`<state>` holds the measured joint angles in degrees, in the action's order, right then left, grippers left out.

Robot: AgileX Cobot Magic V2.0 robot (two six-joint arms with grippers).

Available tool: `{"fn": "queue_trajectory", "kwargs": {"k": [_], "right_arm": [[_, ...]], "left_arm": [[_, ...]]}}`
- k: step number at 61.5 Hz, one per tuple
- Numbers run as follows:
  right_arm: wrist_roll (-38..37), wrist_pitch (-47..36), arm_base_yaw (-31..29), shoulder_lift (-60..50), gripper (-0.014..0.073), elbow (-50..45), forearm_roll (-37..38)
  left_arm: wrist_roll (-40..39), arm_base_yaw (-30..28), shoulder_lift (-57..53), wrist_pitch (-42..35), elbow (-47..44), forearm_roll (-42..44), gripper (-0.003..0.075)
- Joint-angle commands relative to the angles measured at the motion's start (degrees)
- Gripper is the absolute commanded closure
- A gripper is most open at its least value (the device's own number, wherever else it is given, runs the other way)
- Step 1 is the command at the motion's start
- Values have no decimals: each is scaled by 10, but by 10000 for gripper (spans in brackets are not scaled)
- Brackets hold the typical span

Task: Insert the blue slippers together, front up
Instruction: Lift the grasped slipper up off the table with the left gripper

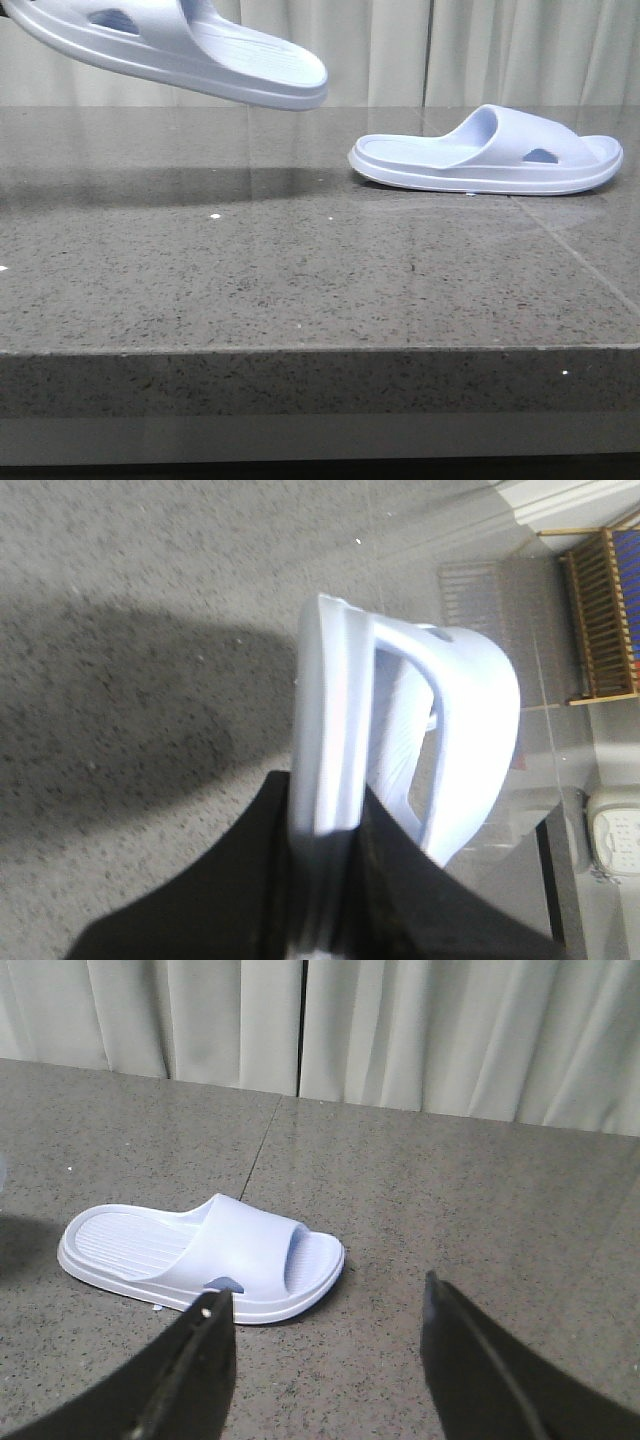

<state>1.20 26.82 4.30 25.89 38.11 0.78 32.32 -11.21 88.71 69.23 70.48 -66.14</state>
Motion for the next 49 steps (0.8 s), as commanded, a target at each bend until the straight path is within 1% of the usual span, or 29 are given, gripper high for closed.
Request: {"fn": "queue_trajectory", "kwargs": {"k": [1, 18, 49], "right_arm": [[1, -42, 1, 7, 148, 21, 7], [1, -42, 1, 7, 148, 21, 7], [1, -42, 1, 7, 148, 21, 7]], "left_arm": [[11, 3, -48, 47, -13, -58, 739], [31, 3, -120, 35, -86, -61, 739], [31, 3, -135, 36, -89, -46, 739]]}}
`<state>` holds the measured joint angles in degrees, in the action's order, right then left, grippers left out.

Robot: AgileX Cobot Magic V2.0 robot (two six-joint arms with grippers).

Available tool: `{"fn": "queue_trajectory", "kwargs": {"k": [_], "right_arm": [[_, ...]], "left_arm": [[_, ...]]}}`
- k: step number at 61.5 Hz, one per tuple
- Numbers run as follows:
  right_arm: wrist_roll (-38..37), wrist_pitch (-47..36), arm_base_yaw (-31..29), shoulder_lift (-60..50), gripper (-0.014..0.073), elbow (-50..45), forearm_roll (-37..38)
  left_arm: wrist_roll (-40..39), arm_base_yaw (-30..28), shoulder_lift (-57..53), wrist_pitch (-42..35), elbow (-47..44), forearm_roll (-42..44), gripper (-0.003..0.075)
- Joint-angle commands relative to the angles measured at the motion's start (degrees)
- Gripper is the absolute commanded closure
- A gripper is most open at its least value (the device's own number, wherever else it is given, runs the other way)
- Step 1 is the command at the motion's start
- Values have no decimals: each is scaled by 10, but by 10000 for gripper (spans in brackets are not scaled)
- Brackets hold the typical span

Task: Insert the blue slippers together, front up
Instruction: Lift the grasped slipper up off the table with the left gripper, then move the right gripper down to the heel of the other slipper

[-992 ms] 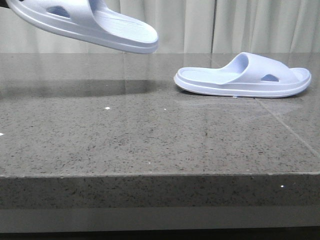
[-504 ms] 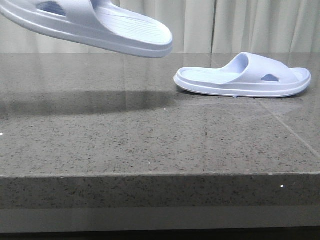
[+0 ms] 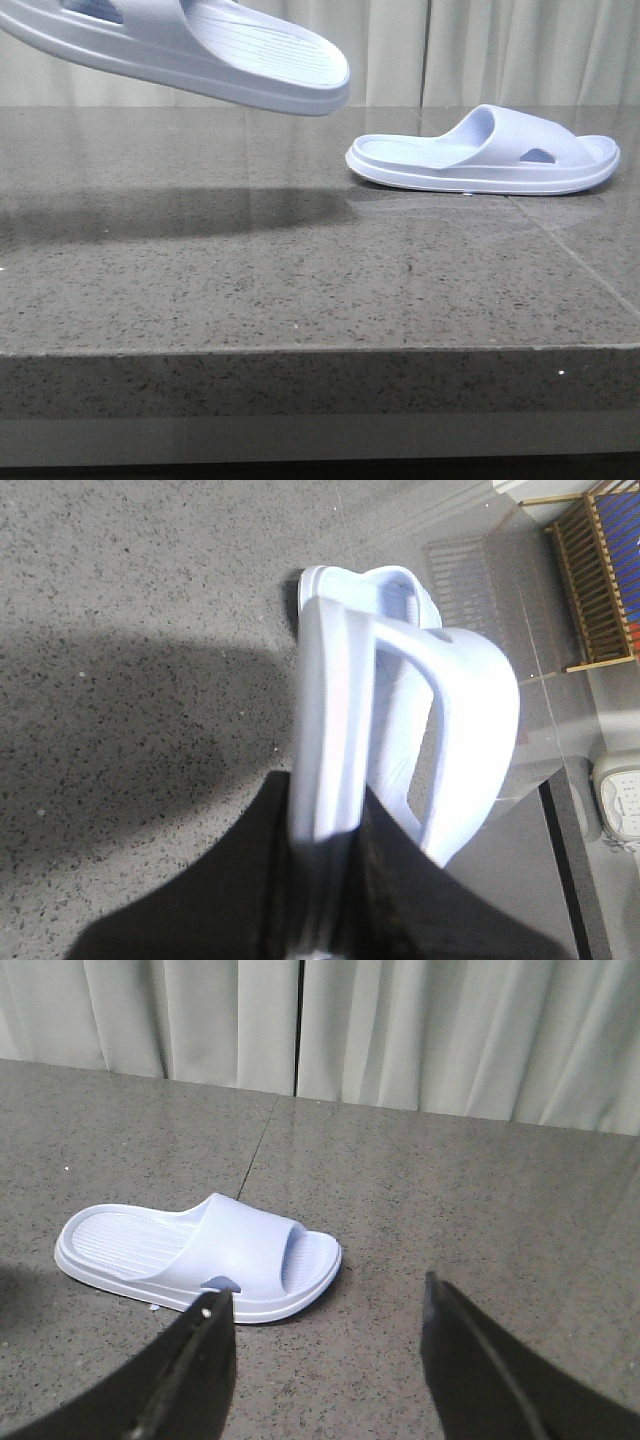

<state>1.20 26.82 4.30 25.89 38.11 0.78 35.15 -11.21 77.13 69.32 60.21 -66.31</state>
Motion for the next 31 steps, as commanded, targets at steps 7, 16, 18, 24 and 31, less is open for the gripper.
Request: {"fn": "queue_trajectory", "kwargs": {"k": [7, 16, 18, 24, 31], "right_arm": [[1, -42, 1, 7, 148, 21, 7], [1, -45, 1, 7, 148, 21, 7], [1, -45, 1, 7, 148, 21, 7], [1, -45, 1, 7, 148, 21, 7], [1, -46, 1, 7, 148, 20, 7]], "left_arm": [[3, 3, -19, 36, 13, -44, 739], [3, 3, -19, 36, 13, -44, 739], [3, 3, -19, 36, 13, -44, 739], [3, 3, -19, 36, 13, -44, 739], [3, 3, -19, 36, 13, -44, 739]]}}
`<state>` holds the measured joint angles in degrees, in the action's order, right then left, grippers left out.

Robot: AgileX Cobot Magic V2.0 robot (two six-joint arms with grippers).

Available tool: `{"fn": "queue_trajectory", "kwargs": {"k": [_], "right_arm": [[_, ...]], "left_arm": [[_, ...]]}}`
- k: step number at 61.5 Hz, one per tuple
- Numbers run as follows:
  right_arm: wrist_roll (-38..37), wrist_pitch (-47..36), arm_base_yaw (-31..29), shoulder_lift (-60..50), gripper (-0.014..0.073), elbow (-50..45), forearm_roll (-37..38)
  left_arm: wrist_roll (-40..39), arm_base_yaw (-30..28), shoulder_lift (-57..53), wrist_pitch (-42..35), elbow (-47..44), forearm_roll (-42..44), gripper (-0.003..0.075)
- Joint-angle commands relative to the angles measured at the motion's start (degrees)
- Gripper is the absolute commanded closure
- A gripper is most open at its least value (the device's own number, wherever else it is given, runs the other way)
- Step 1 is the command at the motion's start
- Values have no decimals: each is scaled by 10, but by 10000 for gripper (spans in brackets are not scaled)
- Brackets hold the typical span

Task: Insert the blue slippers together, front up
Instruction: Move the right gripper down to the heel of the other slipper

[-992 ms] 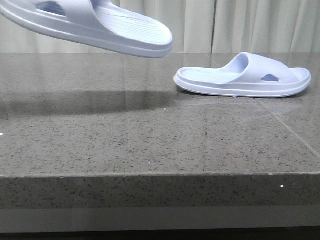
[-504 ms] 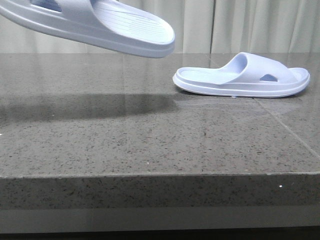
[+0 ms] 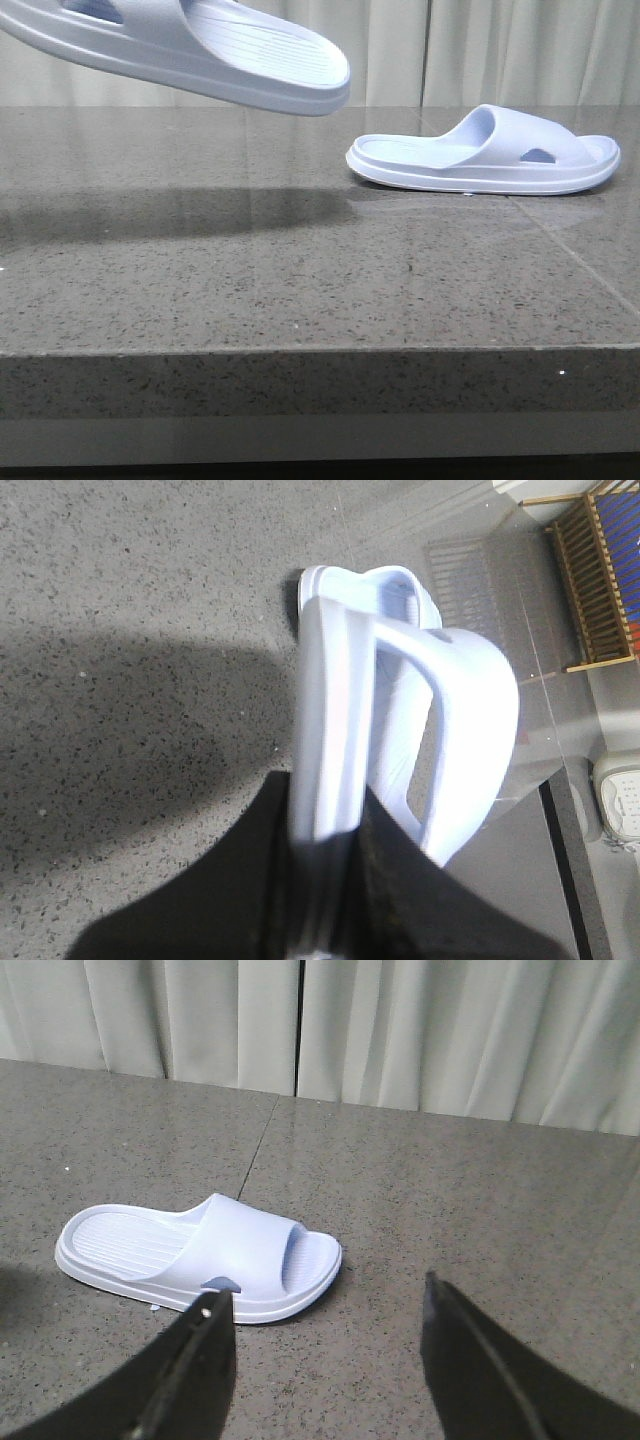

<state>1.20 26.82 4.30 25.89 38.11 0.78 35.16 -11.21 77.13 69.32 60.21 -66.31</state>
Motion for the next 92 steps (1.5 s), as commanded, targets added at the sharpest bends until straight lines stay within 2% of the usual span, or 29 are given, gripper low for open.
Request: {"fn": "queue_trajectory", "kwargs": {"k": [1, 14, 28, 38, 55, 68, 76, 84, 92], "right_arm": [[1, -46, 1, 7, 148, 20, 7], [1, -52, 1, 18, 148, 22, 5], [0, -54, 1, 106, 148, 37, -8], [0, -88, 1, 182, 148, 41, -8], [0, -72, -34, 325, 151, 141, -17], [3, 7, -101, 439, 151, 252, -49], [41, 65, -124, 519, 151, 326, -86], [111, 148, -151, 595, 151, 398, -164], [199, 219, -188, 655, 151, 447, -283]], "left_arm": [[3, 3, -19, 36, 13, -44, 739], [3, 3, -19, 36, 13, -44, 739], [3, 3, -19, 36, 13, -44, 739], [3, 3, -19, 36, 13, -44, 739], [3, 3, -19, 36, 13, -44, 739], [3, 3, -19, 36, 13, -44, 739], [3, 3, -19, 36, 13, -44, 739], [3, 3, -19, 36, 13, -44, 739], [3, 3, -19, 36, 13, -44, 739]]}}
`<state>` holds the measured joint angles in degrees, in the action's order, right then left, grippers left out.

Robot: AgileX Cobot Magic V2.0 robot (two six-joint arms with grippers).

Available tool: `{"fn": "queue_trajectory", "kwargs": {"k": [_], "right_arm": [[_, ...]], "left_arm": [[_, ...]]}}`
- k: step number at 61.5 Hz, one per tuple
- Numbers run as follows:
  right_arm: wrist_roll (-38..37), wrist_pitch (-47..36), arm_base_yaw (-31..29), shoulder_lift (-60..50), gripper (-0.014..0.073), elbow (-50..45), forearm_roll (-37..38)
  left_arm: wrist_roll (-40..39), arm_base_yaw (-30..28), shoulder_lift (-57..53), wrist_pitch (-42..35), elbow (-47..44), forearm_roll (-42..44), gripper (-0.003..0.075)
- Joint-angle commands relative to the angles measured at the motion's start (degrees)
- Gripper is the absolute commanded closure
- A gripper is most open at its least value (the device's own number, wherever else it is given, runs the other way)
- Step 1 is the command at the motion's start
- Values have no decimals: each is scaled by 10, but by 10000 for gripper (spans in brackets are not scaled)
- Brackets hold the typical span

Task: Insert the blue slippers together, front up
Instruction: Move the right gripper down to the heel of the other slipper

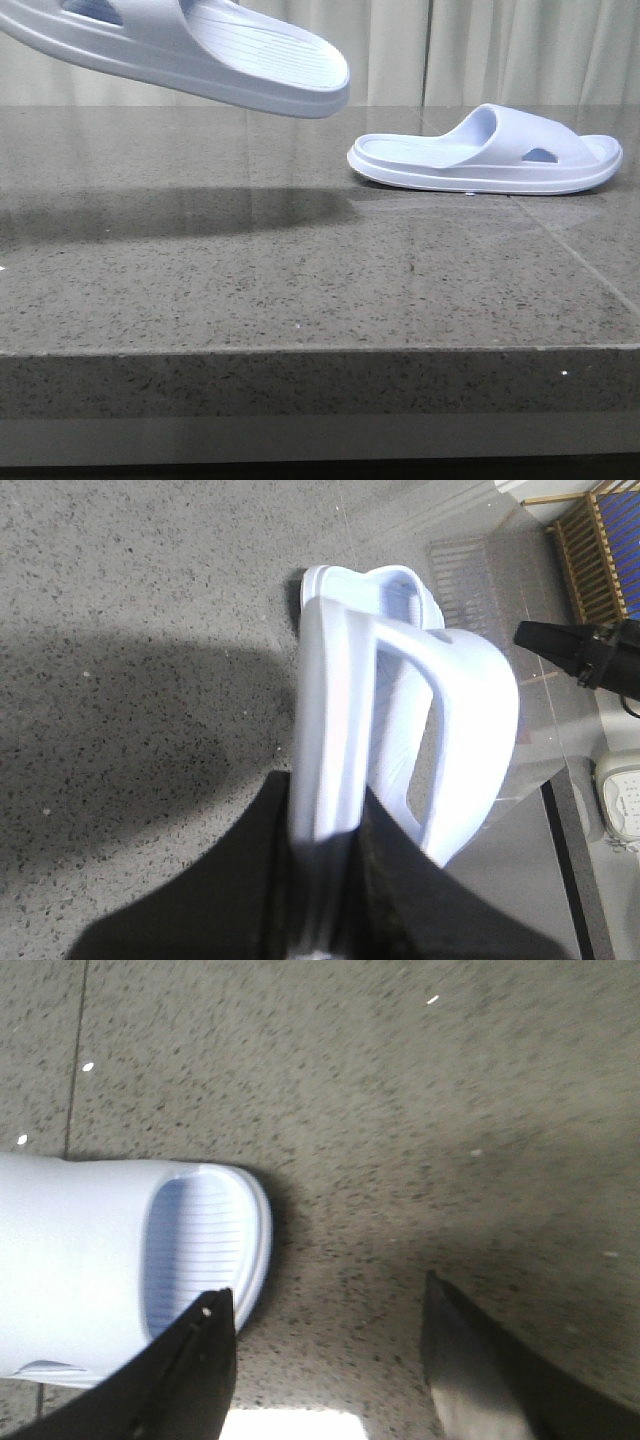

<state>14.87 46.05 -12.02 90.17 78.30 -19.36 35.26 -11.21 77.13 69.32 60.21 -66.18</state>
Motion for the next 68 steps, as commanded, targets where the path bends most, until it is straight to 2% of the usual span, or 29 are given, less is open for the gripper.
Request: {"fn": "queue_trajectory", "kwargs": {"k": [1, 11, 20, 52, 62, 68], "right_arm": [[70, 35, -31, 18, 151, 49, -94], [145, 125, -75, 90, 151, 89, -219], [186, 167, -94, 137, 151, 93, -287], [216, 180, -95, 203, 152, 93, -340], [230, 198, -87, 213, 218, 93, -366], [230, 200, -77, 220, 224, 93, -369]], "left_arm": [[2, 3, -19, 36, 13, -46, 739], [2, 3, -19, 36, 13, -46, 739], [2, 3, -19, 36, 13, -46, 739], [2, 3, -19, 36, 13, -46, 739], [2, 3, -19, 36, 13, -46, 739], [2, 3, -19, 36, 13, -46, 739]]}}
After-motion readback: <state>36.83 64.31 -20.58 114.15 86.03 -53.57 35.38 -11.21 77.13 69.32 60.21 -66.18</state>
